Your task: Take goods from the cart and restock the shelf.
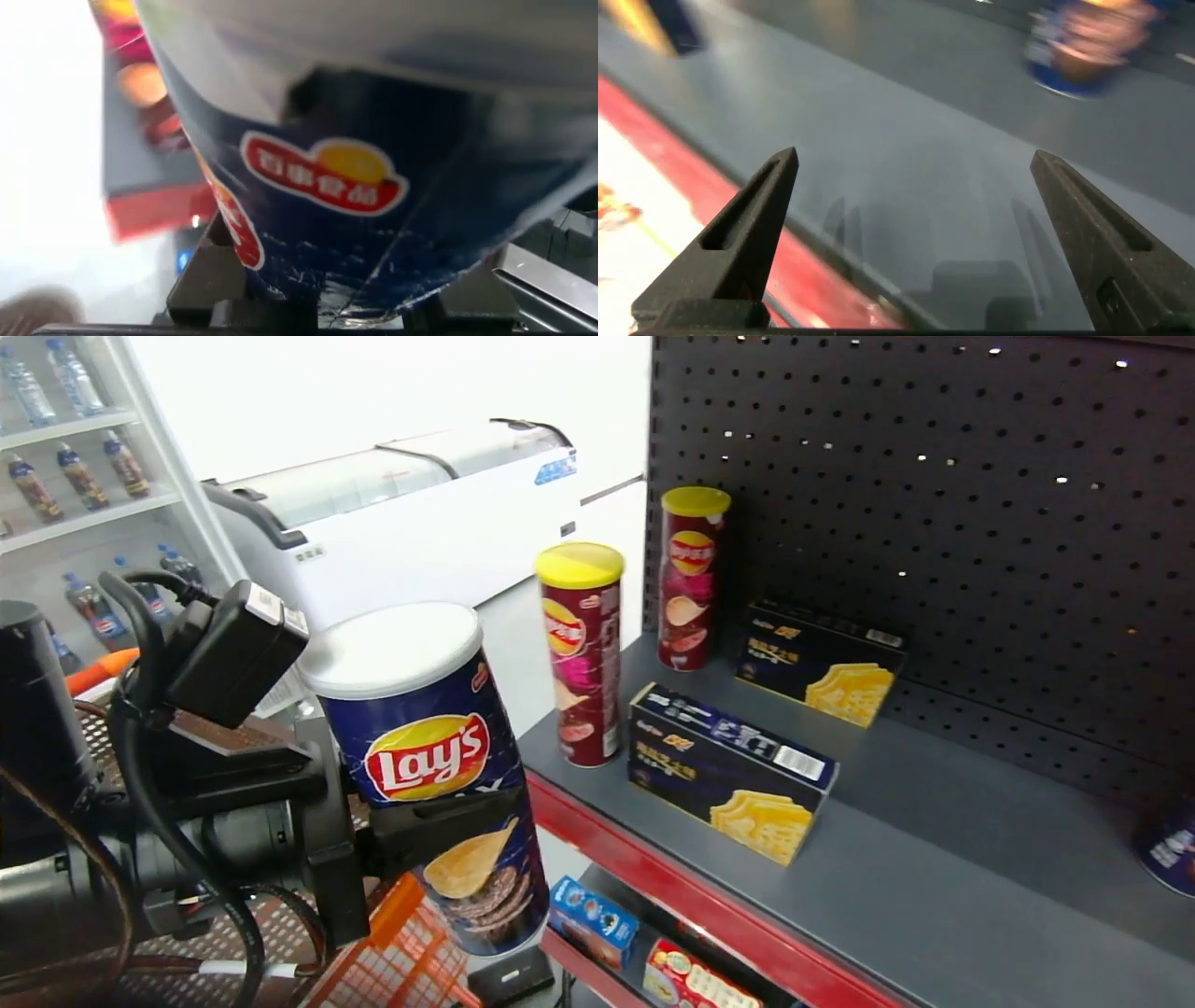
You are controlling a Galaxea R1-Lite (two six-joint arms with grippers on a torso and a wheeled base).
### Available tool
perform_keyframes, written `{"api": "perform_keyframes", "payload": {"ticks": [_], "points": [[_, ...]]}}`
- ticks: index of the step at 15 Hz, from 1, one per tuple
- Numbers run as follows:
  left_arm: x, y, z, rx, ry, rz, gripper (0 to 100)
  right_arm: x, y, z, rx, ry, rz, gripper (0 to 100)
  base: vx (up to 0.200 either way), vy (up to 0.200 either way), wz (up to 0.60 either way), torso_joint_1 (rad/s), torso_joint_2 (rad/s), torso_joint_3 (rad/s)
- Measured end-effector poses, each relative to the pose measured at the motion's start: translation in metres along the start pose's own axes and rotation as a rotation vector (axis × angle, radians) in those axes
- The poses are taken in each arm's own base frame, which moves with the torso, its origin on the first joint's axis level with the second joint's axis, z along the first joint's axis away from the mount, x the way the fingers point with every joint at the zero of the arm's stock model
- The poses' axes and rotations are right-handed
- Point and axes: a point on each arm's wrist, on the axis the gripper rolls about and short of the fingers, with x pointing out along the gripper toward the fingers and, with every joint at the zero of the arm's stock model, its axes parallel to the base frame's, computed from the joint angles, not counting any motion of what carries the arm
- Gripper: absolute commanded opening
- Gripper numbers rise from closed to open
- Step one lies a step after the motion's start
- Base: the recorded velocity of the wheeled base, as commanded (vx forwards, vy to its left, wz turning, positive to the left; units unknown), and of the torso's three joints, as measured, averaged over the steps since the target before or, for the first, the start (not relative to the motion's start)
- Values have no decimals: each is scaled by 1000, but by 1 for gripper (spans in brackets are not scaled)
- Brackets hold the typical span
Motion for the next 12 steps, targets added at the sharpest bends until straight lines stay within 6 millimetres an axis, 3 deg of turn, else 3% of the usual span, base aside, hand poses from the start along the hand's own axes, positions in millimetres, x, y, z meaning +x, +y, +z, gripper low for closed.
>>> {"api": "perform_keyframes", "payload": {"ticks": [12], "points": [[-2,-19,10,32,-41,-84,0,0,0,0,0,0,0,100,0,0,-600,1,4,3]]}}
